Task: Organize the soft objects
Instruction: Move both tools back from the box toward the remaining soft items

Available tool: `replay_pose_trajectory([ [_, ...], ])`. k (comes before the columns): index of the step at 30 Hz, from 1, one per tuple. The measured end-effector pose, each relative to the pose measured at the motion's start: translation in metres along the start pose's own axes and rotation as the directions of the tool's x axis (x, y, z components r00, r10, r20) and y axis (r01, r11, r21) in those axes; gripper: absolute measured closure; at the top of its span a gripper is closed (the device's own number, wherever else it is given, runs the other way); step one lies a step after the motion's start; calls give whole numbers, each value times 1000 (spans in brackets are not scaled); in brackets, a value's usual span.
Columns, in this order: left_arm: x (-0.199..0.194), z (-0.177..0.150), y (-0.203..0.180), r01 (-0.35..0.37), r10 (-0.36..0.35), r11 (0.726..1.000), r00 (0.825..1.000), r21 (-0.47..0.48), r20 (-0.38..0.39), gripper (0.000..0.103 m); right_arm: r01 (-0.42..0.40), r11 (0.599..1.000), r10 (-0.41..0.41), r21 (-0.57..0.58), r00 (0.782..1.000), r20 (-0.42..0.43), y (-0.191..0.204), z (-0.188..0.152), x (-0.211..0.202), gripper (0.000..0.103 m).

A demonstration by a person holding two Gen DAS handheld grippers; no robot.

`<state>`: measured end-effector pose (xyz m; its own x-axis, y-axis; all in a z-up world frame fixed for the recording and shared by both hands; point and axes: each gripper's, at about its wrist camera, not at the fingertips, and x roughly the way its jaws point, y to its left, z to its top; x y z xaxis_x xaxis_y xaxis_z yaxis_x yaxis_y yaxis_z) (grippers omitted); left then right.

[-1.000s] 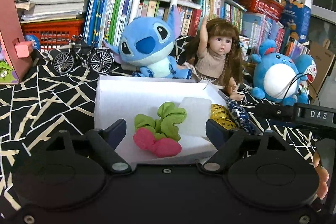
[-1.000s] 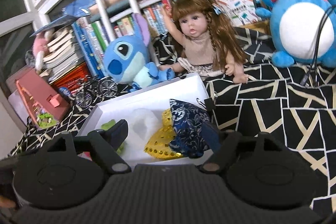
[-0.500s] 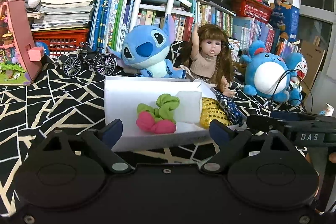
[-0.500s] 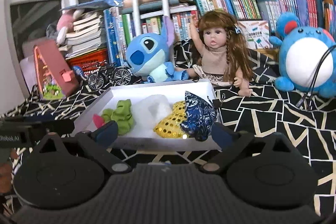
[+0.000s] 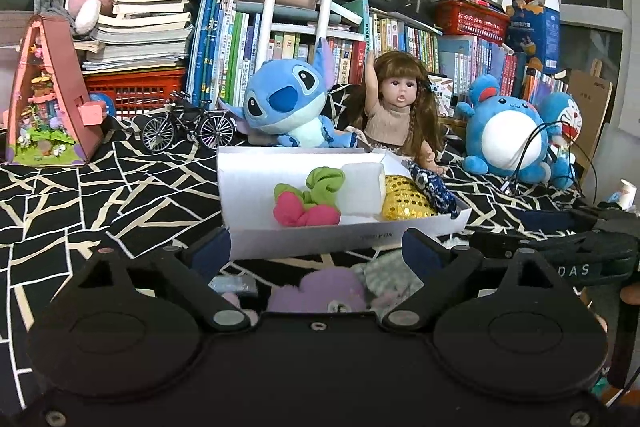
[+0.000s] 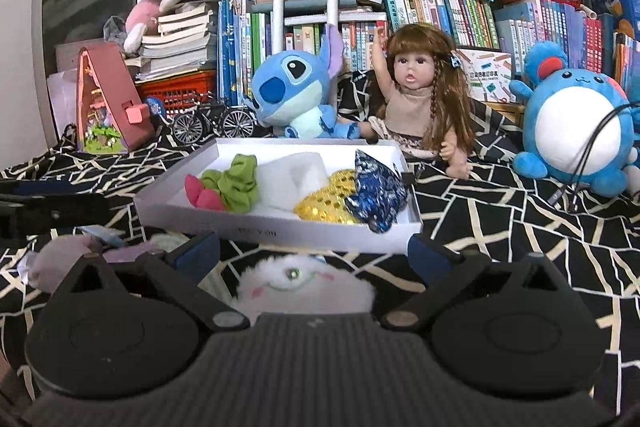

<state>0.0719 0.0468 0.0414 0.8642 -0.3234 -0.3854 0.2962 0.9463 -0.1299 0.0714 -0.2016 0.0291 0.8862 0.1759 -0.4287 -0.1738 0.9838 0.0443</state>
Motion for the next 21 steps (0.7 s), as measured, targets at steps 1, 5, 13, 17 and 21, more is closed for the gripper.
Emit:
replay_pose_trajectory([
  [1,-2,-2,0,-3,3,1000,1000,4,2,10,5,1000,-5,-1,1000,-4,0,-2,0,0],
  [5,-10,-12,-1,-18,18,1000,1000,25,5,10,26,1000,-26,-7,999,-22,-3,-10,0,0],
  [13,-16,-25,4,-56,55,998,998,25,15,10,64,998,-65,-22,996,-53,-7,-25,1,0],
  [17,-20,-32,6,-79,79,996,997,35,14,10,81,997,-82,-17,995,-62,-10,-32,-1,0],
  [21,-26,-39,8,-101,100,994,995,52,20,10,89,996,-90,-10,993,-78,-12,-38,-2,0],
])
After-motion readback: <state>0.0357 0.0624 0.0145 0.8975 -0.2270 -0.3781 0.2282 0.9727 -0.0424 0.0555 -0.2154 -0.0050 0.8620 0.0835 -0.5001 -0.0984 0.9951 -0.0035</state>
